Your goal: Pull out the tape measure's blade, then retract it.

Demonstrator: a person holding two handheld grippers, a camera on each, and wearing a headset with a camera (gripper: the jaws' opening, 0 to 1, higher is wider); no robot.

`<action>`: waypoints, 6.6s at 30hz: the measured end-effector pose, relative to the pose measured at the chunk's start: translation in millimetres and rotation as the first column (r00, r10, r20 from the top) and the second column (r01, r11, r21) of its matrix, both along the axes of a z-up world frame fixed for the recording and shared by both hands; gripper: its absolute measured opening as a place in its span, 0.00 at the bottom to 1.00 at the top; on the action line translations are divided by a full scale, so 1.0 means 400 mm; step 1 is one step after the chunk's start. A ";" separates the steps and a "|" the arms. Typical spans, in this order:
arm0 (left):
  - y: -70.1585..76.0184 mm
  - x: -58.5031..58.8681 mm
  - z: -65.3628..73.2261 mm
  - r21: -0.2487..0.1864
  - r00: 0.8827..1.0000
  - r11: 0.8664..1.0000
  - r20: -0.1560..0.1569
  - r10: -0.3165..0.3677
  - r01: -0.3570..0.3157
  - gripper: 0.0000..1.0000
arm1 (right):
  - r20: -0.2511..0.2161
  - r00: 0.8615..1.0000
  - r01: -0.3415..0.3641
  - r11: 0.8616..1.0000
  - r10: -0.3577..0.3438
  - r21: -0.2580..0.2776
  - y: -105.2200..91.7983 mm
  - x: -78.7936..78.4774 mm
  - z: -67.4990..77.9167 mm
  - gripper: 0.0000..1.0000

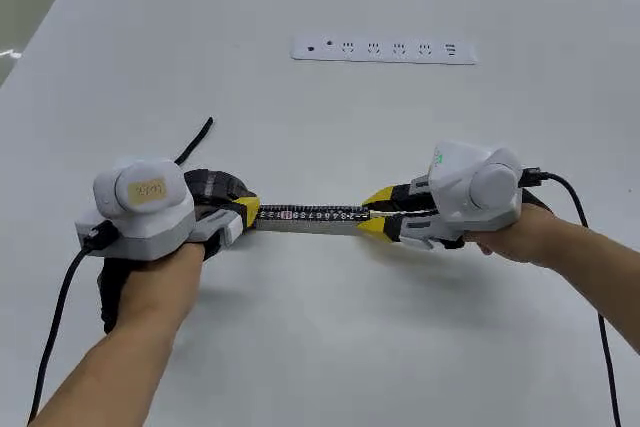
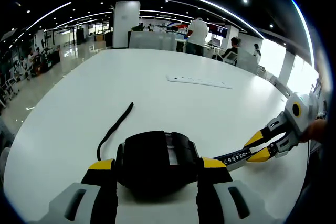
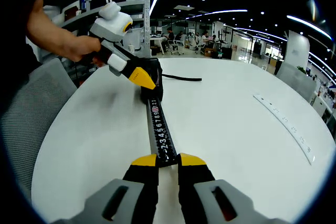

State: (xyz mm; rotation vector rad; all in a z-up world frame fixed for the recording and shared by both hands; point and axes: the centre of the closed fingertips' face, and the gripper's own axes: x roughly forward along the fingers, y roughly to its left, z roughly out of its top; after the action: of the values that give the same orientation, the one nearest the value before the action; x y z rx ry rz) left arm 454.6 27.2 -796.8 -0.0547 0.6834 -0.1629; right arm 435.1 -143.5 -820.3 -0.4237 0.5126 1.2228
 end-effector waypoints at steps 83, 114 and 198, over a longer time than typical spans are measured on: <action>-0.002 0.001 -0.005 -0.042 1.000 0.999 -0.012 0.000 0.000 0.59 | 0.000 0.999 -0.032 0.998 0.032 0.053 0.294 0.023 -0.019 0.13; -0.005 -0.001 -0.005 -0.013 1.000 1.000 -0.017 -0.006 0.005 0.61 | 0.047 0.997 -0.055 0.998 0.056 -0.015 0.294 0.017 -0.026 0.14; -0.013 -0.071 0.123 0.074 0.846 0.859 0.150 -0.511 0.506 1.00 | 0.022 0.901 0.428 0.895 -0.433 0.125 -0.118 -0.055 0.158 1.00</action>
State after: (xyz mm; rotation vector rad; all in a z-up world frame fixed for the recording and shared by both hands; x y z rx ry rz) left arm 426.3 21.9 -747.7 0.1739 0.5213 -0.6646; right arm 413.1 -190.6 -757.1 -0.2216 0.4588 0.8048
